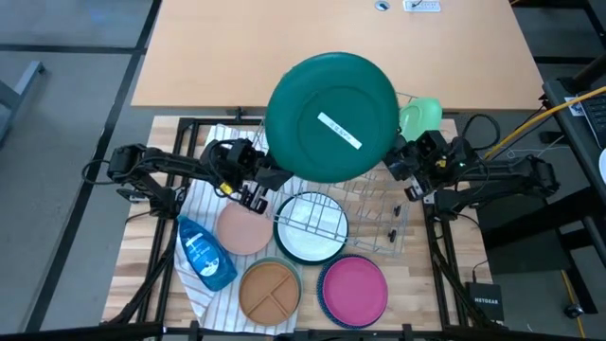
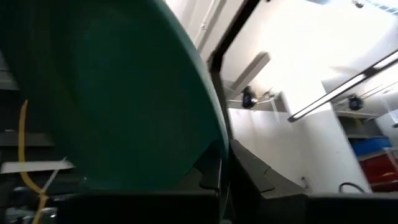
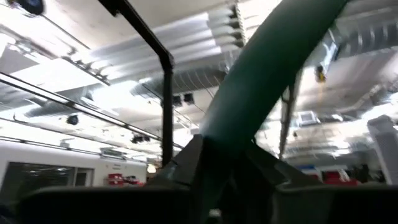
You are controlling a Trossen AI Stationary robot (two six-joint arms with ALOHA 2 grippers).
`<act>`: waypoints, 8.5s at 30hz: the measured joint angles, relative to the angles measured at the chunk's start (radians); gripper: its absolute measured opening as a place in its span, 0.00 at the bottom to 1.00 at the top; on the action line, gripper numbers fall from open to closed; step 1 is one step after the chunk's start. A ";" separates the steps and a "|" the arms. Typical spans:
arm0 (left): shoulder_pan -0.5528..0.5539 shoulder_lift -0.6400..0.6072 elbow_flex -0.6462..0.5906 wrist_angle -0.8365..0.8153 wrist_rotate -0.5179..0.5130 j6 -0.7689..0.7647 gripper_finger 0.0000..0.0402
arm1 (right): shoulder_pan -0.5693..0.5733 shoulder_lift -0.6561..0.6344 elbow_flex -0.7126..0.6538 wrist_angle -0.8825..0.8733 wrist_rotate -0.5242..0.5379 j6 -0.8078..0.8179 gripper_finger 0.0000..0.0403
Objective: Sort dishes
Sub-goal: Put the dark green plate in the dish rack
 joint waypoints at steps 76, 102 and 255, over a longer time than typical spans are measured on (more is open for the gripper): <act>0.216 0.002 -0.002 -1.163 -0.154 0.163 0.39 | -0.184 -0.312 0.000 -0.993 0.769 0.201 0.02; 0.216 0.001 -0.002 -1.162 -0.155 0.158 0.39 | -0.211 -0.650 -0.496 -0.624 0.681 0.229 0.02; 0.214 0.002 -0.002 -1.163 -0.155 0.156 0.39 | -0.480 -0.640 -0.496 -0.954 0.340 0.055 0.26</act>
